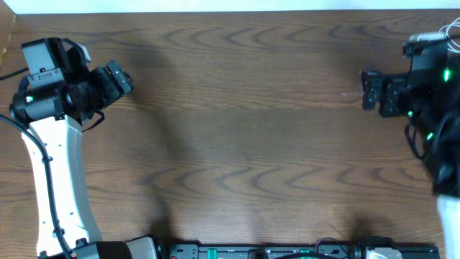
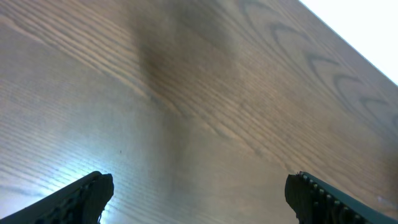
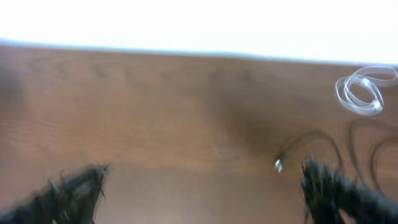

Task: Untangle cables

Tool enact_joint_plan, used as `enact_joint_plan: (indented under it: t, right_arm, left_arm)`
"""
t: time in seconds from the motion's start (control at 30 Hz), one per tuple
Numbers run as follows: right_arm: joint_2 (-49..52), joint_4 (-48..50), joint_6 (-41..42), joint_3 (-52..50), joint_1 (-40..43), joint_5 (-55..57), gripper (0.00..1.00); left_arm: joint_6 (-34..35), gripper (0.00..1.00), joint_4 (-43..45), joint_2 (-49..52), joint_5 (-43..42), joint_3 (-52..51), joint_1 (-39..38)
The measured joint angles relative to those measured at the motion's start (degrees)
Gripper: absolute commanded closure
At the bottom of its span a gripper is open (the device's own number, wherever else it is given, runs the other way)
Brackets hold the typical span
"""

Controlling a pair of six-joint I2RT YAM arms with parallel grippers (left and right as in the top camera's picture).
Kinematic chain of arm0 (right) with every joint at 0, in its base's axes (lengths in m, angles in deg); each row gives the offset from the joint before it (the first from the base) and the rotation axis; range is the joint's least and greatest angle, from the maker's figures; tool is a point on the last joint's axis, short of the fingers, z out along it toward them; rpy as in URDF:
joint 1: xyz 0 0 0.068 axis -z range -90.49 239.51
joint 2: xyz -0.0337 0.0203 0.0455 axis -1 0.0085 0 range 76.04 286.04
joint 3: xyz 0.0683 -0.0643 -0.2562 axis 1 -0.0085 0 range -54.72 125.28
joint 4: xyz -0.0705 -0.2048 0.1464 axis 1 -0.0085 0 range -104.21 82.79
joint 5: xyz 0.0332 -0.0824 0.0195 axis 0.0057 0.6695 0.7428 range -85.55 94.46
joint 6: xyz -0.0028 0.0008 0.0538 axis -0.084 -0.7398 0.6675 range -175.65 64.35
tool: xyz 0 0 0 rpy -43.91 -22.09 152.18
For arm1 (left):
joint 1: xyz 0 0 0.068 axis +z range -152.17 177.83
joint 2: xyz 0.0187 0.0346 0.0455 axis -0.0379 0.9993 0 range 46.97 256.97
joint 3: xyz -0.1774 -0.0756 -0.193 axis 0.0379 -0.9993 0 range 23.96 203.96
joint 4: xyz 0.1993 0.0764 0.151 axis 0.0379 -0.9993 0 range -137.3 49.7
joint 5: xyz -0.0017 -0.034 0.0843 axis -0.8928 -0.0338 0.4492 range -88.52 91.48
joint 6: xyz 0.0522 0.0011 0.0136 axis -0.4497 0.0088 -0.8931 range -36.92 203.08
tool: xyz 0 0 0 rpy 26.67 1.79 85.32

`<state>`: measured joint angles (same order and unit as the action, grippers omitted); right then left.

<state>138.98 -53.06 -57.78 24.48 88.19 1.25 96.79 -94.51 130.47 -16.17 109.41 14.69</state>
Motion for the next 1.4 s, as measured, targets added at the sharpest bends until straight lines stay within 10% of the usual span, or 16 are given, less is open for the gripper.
enact_joint_plan:
  t: [0.2,0.53,1.4]
  right_arm:
    - [-17.4,29.4,-2.8,-31.9,0.0,0.0,0.01]
    - [-40.7,51.8,-3.4,-63.5,0.0,0.0,0.01]
    - [-62.2,42.0,-5.9,-78.8,0.0,0.1,0.01]
  left_arm:
    - [0.0,0.06,0.0,0.0,-0.1,0.0,0.0]
    - [0.0,0.06,0.1,0.0,0.0,0.0,0.0]
    - [0.0,0.06,0.1,0.0,0.0,0.0,0.0]
